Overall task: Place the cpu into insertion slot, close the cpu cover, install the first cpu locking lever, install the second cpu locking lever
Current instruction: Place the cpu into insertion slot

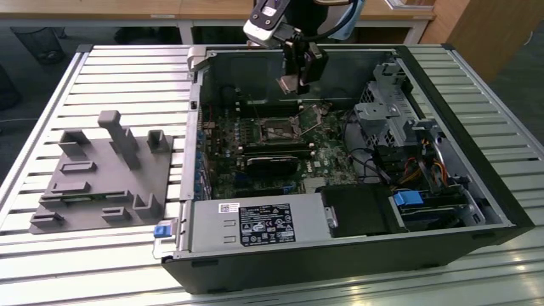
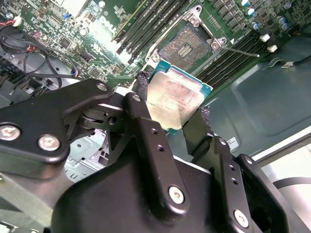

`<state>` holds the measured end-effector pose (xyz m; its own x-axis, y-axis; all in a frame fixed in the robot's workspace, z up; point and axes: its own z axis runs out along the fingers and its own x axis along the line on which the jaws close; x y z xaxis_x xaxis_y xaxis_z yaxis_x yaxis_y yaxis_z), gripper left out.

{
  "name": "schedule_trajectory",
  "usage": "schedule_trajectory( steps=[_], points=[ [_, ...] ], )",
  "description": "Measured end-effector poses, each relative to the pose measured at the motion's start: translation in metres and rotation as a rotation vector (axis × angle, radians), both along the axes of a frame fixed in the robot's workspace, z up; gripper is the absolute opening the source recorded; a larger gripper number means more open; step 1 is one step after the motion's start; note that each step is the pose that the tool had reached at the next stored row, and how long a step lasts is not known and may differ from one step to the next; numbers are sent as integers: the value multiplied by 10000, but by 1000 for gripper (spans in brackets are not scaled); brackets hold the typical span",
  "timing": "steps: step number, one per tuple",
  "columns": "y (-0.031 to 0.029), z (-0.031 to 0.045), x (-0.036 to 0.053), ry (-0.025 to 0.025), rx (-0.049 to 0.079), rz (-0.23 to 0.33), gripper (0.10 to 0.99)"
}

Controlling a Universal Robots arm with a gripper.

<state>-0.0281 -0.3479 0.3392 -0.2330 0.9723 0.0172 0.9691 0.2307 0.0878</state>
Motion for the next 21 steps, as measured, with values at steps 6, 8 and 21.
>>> schedule_trajectory(
  steps=[6,8,21],
  points=[
    [0,-16,0,-1,1,0,537],
    [0,-21,0,-1,1,0,537],
    [0,-79,0,-1,1,1,537]
  ],
)
